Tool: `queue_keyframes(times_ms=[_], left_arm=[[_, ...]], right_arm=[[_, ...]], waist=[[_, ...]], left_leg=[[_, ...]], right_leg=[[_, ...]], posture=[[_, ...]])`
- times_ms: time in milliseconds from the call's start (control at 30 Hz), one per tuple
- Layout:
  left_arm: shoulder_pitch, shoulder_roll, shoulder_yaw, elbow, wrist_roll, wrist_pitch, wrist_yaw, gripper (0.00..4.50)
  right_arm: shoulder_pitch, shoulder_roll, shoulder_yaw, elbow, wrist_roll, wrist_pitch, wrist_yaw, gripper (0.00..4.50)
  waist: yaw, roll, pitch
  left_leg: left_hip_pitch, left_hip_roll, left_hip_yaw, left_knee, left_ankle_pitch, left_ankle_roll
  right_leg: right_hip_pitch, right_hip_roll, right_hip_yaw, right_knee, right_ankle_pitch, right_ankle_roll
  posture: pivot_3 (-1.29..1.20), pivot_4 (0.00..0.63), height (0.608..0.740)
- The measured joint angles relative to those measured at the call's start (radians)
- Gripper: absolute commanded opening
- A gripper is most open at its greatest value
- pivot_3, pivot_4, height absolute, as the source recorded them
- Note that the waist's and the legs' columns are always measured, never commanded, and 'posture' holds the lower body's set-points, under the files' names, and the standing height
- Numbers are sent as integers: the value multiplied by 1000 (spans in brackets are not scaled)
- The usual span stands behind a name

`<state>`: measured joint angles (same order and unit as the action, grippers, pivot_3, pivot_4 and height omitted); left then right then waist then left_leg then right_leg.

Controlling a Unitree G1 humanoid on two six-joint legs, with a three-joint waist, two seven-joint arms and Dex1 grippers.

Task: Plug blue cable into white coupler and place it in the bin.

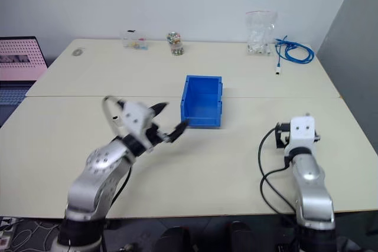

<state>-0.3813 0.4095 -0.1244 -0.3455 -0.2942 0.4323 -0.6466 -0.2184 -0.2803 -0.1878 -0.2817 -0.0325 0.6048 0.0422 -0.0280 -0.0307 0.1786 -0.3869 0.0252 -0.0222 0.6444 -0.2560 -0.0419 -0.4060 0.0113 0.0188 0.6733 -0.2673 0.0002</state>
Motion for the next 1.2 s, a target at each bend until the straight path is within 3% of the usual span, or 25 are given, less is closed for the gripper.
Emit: queue_keyframes(times_ms=[233,433,667,900,1200], left_arm=[[-269,-62,-223,355,36,-134,-323,4500],[-342,-118,-226,566,76,-264,-377,4500],[-338,-110,-217,596,83,-300,-420,4500],[-335,-123,-196,590,82,-299,-404,4500],[-336,-136,-187,576,83,-294,-384,4500]], right_arm=[[-166,-56,-70,323,80,44,60,4212],[-228,-73,-107,460,128,23,79,4212],[-242,-90,-177,528,204,19,89,4212],[-241,-94,-224,562,262,-9,101,2400],[-254,-104,-242,642,281,-69,96,512]], waist=[[-4,2,1],[-4,2,1],[2,2,1],[1,2,1],[-1,2,1]], left_leg=[[-8,2,2,0,0,0],[-8,2,3,0,0,1],[-8,2,2,2,0,1],[-7,2,2,2,0,1],[-1,2,2,2,0,1]], right_leg=[[-6,3,-1,1,-1,-3],[-7,3,-1,3,-1,-3],[-6,2,-2,5,-1,-2],[-6,2,-2,5,-1,-2],[-1,3,-1,6,-1,-2]], posture=[[0,150,740],[0,150,740],[0,150,740],[0,150,740],[0,150,740]])
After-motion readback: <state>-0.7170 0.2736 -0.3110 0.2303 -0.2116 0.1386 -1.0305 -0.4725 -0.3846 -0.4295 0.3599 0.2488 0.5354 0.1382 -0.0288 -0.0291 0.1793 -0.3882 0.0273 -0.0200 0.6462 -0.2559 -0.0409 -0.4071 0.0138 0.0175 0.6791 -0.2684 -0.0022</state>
